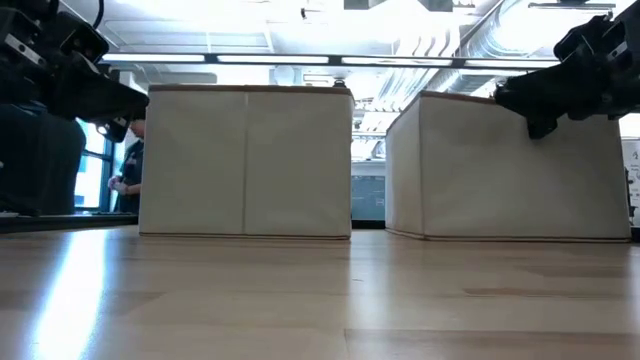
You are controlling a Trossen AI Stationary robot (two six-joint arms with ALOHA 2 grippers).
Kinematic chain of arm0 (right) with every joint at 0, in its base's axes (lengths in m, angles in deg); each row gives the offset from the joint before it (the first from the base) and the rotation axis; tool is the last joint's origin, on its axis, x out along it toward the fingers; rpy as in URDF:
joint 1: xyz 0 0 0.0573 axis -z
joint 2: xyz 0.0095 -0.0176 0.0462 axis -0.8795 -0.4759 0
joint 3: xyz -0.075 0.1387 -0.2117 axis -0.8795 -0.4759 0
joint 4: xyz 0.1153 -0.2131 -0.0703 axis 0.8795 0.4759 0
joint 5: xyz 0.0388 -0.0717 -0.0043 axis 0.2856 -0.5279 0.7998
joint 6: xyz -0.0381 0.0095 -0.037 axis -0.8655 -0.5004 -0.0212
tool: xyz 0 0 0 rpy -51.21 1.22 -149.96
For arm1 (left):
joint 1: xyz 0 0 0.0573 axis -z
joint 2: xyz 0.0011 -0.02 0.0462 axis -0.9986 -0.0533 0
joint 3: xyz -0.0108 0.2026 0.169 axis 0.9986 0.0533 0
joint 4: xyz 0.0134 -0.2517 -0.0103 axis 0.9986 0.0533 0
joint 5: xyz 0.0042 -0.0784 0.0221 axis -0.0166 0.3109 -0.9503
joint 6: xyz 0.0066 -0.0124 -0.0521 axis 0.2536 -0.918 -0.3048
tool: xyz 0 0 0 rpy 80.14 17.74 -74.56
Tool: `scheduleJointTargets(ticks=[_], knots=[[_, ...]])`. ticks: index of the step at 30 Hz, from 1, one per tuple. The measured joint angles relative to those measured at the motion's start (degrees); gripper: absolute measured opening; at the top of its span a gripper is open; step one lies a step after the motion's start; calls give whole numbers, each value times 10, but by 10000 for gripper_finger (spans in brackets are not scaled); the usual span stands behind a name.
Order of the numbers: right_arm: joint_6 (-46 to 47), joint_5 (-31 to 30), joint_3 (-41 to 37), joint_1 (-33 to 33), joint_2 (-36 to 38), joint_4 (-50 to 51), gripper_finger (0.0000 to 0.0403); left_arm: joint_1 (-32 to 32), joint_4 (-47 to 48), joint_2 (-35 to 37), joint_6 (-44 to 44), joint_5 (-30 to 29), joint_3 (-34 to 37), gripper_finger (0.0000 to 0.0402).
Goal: Sort clothes
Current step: Adjust the right brown bin
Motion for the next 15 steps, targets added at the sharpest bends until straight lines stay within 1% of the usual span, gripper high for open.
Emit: scheduleJointTargets(ticks=[3, 6, 11, 13, 15], knots=[[-11, -2, 0, 0, 0, 0, 144, 0, 0, 0, 12, 0, 0, 0], [-14, -2, 0, 0, -2, 0, 144, 0, -3, 0, 74, 0, 0, 0], [-31, -2, 0, 0, -2, 0, 144, 0, -77, 0, 159, 5, 0, 0], [-30, -2, 0, 0, -2, 0, 144, 0, -95, 0, 170, 5, 0, 0], [-23, -2, 0, 0, -2, -2, 144, 0, -93, 0, 165, 5, 0, 0]])
